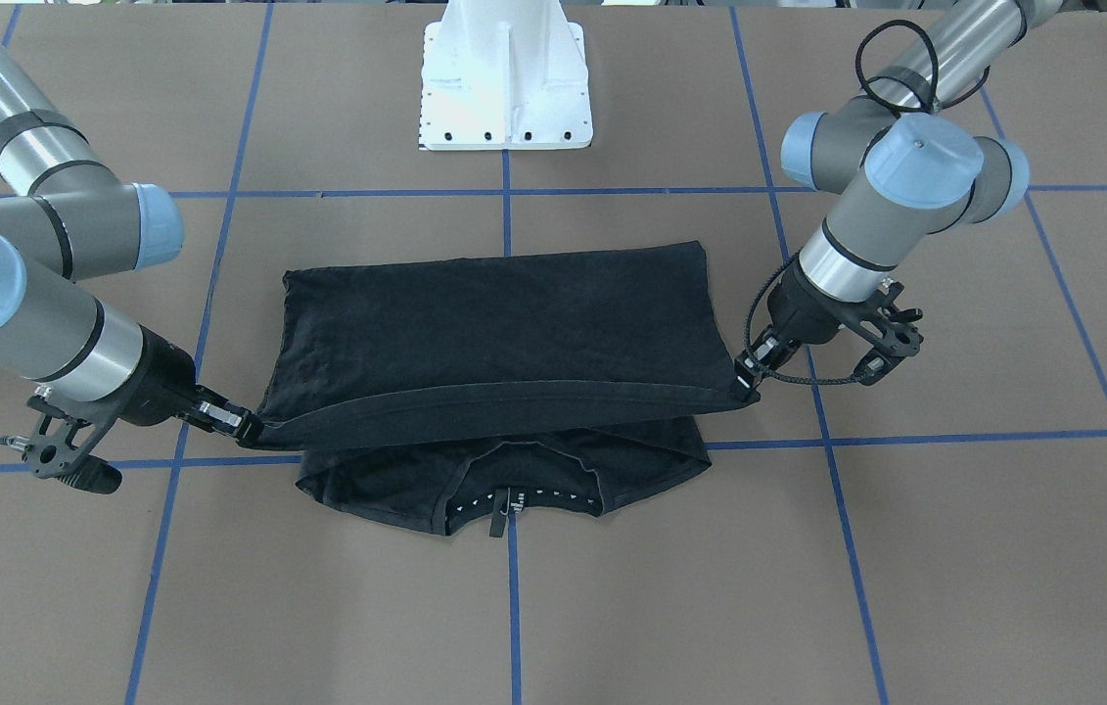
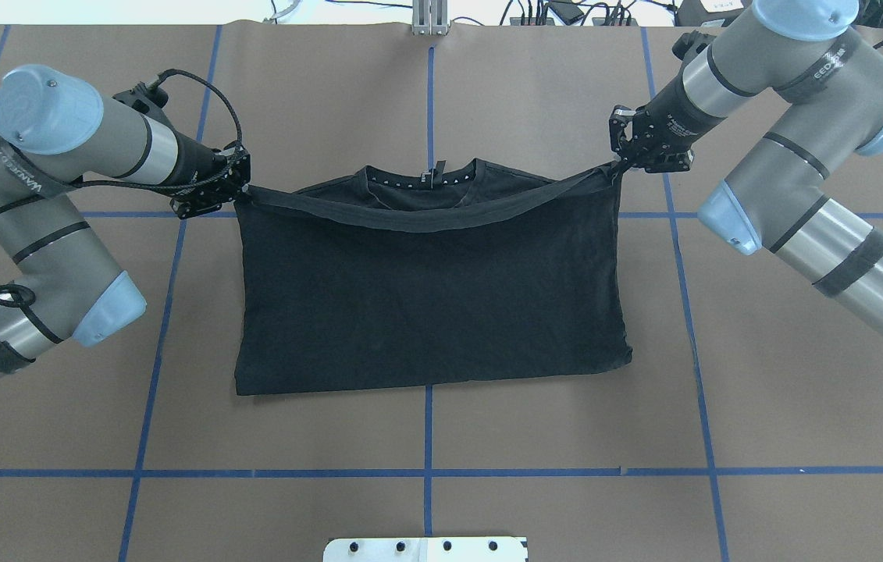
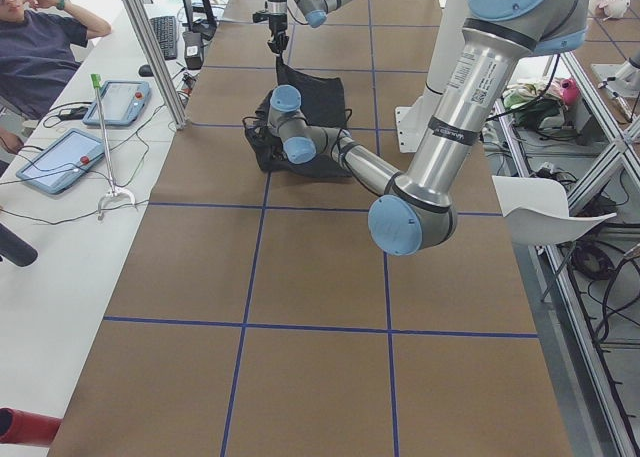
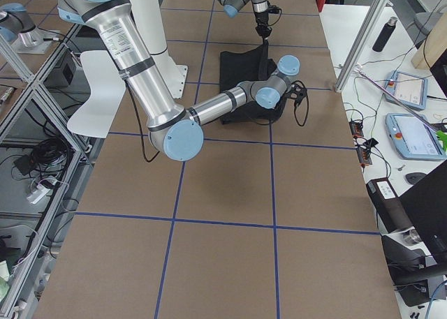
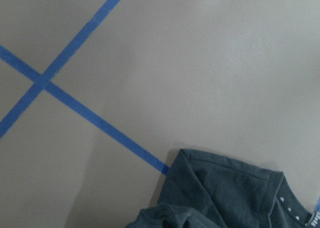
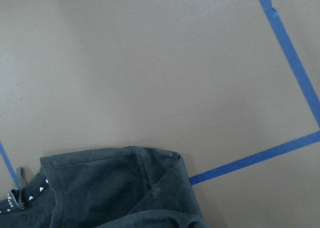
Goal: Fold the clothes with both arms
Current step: 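Lay the hem over the shirt near the collar with both grippers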
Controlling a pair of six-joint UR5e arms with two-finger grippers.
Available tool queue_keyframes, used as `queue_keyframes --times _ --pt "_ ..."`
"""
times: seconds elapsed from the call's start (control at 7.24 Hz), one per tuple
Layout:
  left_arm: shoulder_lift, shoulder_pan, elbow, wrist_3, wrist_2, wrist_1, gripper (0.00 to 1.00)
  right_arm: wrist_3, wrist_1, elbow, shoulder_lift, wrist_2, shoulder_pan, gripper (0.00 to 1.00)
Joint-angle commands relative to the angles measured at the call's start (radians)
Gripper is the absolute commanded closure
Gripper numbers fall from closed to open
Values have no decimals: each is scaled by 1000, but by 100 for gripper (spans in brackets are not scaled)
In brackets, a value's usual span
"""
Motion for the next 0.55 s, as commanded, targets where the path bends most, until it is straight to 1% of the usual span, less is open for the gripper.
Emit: queue_keyframes --times 0.0,0.14,0.41 --pt "-3 -11 30 3 12 -24 100 0 0 -27 9 -10 0 100" --pt "3 -20 33 4 13 -24 100 0 0 -43 8 -10 1 100" --pt "5 -31 38 7 26 -22 100 -1 2 -72 8 -41 0 100"
